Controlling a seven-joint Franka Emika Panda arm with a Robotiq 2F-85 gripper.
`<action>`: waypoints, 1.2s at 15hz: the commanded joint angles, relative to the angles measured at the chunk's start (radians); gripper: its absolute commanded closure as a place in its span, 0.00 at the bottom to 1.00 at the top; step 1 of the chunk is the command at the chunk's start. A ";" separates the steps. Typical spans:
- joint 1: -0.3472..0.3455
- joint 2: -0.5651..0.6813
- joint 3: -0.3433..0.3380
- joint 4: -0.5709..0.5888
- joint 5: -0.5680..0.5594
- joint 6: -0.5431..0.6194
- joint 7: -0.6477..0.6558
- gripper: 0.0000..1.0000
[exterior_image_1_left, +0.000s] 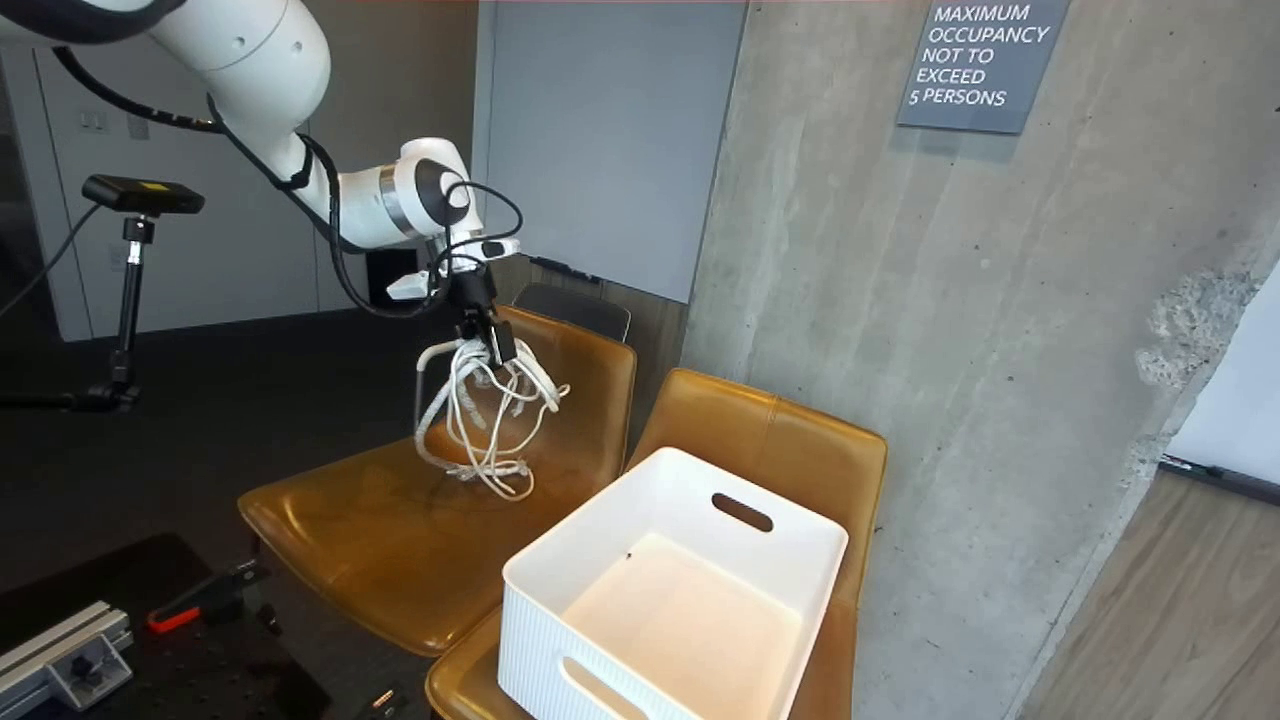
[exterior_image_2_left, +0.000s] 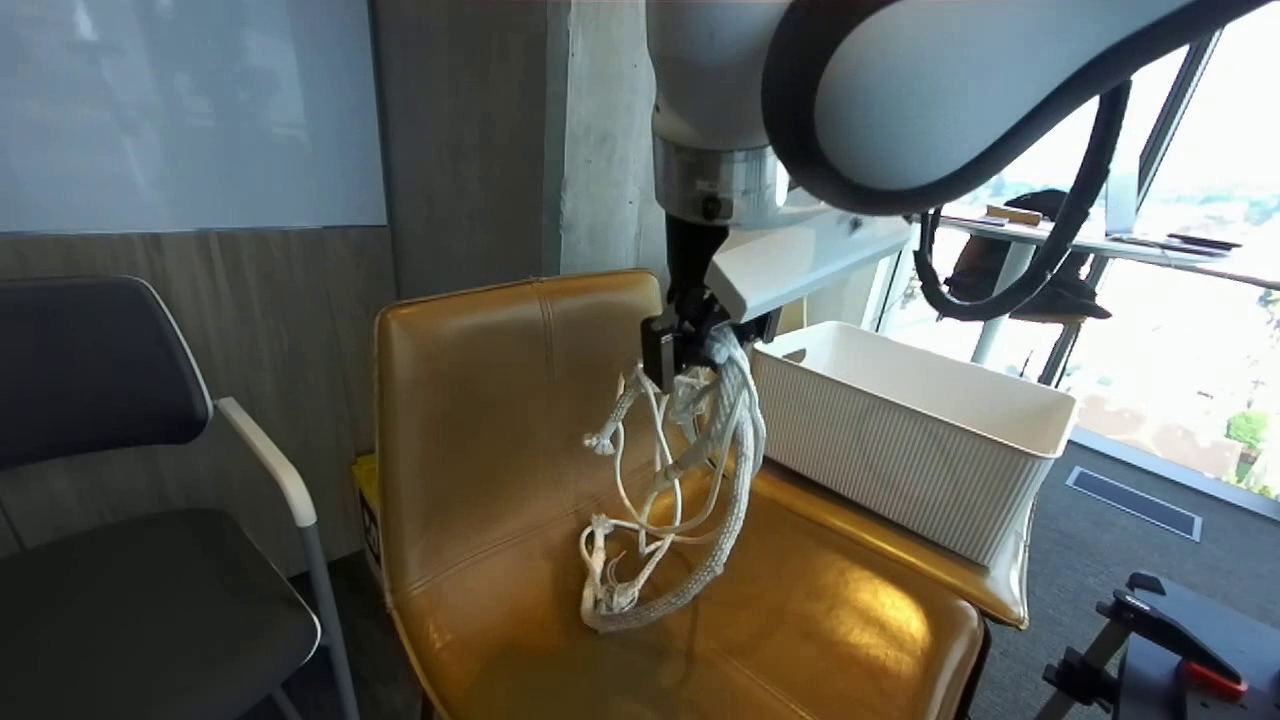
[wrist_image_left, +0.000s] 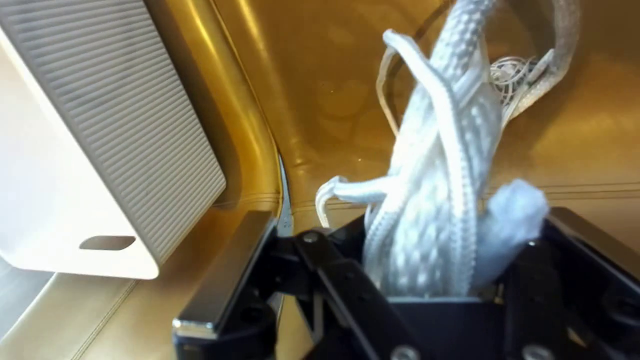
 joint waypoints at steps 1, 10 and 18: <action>-0.023 -0.160 0.021 -0.034 -0.071 -0.105 -0.046 1.00; -0.112 -0.350 0.085 0.051 -0.180 -0.286 -0.164 1.00; -0.249 -0.383 0.082 0.139 -0.198 -0.311 -0.312 1.00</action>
